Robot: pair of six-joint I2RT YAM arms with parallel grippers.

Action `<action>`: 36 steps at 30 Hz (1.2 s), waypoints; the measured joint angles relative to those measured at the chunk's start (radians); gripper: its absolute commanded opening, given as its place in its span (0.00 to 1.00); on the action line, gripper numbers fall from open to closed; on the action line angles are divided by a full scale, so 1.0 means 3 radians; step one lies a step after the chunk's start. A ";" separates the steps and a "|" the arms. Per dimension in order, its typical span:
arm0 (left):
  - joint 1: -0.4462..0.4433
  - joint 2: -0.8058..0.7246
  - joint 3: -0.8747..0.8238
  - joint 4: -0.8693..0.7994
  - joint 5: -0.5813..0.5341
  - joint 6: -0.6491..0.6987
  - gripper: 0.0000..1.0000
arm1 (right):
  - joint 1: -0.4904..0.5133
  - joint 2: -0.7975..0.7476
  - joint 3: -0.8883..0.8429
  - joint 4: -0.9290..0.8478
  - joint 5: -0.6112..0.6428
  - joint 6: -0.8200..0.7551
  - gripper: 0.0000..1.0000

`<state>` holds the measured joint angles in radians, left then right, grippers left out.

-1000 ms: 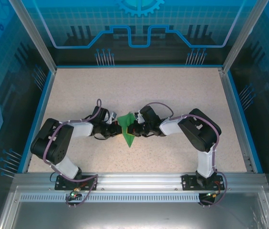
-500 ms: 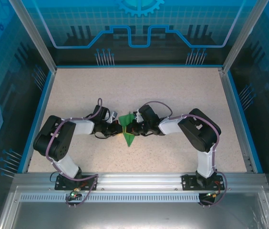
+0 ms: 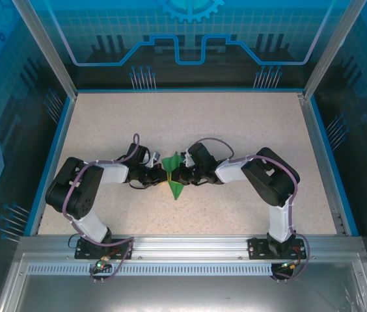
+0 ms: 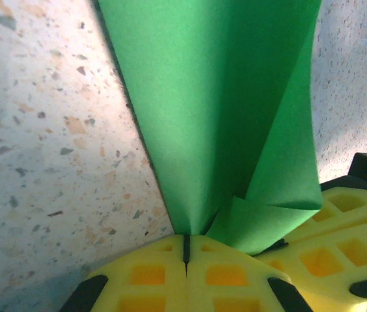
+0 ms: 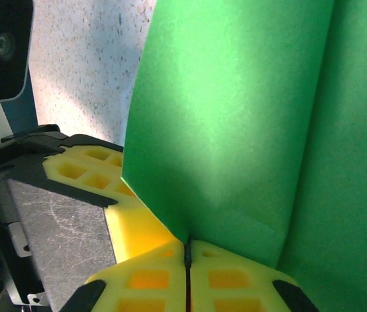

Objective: Fold a paper plane with a square sheet of paper (pick it up from the middle)
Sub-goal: Fourth fold the wing at the center of the table.

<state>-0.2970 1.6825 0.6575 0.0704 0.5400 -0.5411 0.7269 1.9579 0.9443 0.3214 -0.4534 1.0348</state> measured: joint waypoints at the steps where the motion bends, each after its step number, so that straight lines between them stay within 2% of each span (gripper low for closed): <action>1: 0.0000 0.0000 -0.0004 0.0013 0.0000 -0.0004 0.00 | 0.0000 0.0006 0.0000 0.0000 -0.0001 0.0000 0.07; 22: 0.0053 -0.0005 -0.0089 0.0312 0.0090 -0.0212 0.00 | 0.0005 0.0083 0.0011 0.0004 -0.0003 -0.0024 0.08; 30: 0.0056 -0.0291 -0.0092 0.0182 0.0039 -0.0207 0.00 | 0.0017 0.0097 0.0028 0.0004 0.0000 -0.0061 0.08; 36: 0.0056 -0.0451 -0.0066 -0.0024 -0.0062 -0.0168 0.18 | 0.0022 0.0106 0.0038 0.0004 -0.0001 -0.0093 0.09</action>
<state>-0.2802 1.5471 0.6376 0.0631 0.5213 -0.5915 0.7334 1.9896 0.9558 0.3225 -0.4538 1.0069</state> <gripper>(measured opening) 0.142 0.089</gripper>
